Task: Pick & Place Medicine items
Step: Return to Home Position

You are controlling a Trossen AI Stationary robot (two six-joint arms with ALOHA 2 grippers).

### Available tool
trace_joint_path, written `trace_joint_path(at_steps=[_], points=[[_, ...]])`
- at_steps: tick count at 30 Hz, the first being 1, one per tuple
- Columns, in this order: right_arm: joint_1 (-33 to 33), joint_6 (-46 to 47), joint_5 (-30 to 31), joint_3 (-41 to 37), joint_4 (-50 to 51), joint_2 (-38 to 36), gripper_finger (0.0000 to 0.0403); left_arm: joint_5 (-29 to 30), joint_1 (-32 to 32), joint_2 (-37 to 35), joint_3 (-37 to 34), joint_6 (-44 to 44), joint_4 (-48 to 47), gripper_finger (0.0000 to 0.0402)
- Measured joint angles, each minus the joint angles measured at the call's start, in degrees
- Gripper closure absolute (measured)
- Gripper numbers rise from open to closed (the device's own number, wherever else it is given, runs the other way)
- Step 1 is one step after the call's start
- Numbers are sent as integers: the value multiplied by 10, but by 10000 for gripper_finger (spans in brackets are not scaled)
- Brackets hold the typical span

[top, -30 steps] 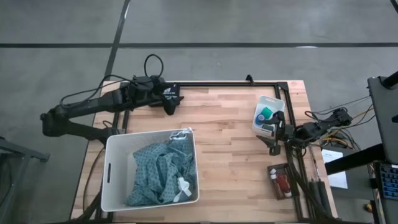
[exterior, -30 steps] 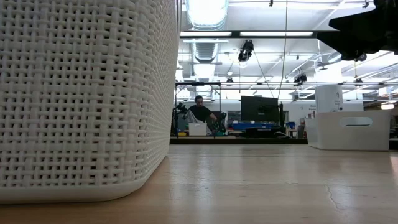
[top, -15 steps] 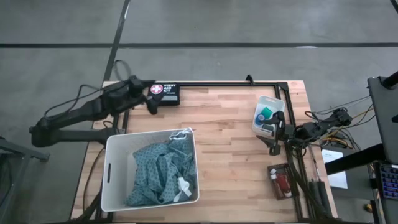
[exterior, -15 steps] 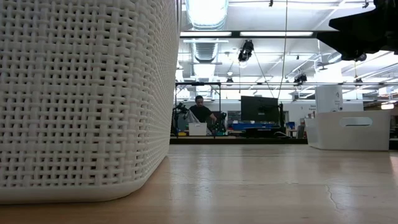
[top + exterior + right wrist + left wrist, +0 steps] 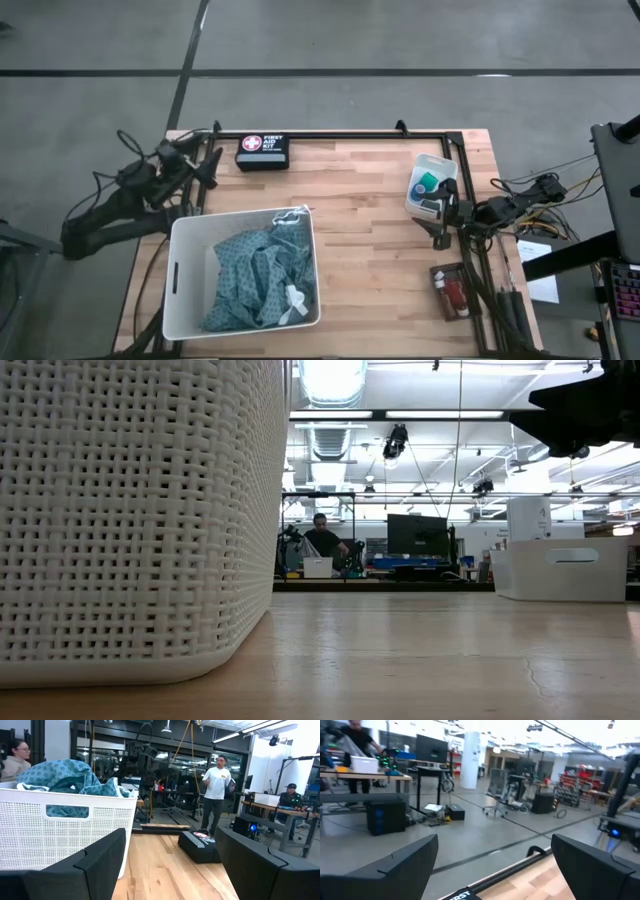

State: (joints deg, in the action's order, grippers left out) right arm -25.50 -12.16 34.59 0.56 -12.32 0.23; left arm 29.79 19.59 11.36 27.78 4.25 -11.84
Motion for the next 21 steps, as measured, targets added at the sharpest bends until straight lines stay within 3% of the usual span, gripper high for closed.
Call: trace_joint_path(at_steps=[9,16,21], points=[[0,1,0,0,0,0,101,51,0,-89,-67,3,-21,9],[0,0,0,0,1,2,101,133,0,-105,-121,52,-32,9],[0,0,0,0,1,2,101,137,0,-105,-157,81,-34,9]])
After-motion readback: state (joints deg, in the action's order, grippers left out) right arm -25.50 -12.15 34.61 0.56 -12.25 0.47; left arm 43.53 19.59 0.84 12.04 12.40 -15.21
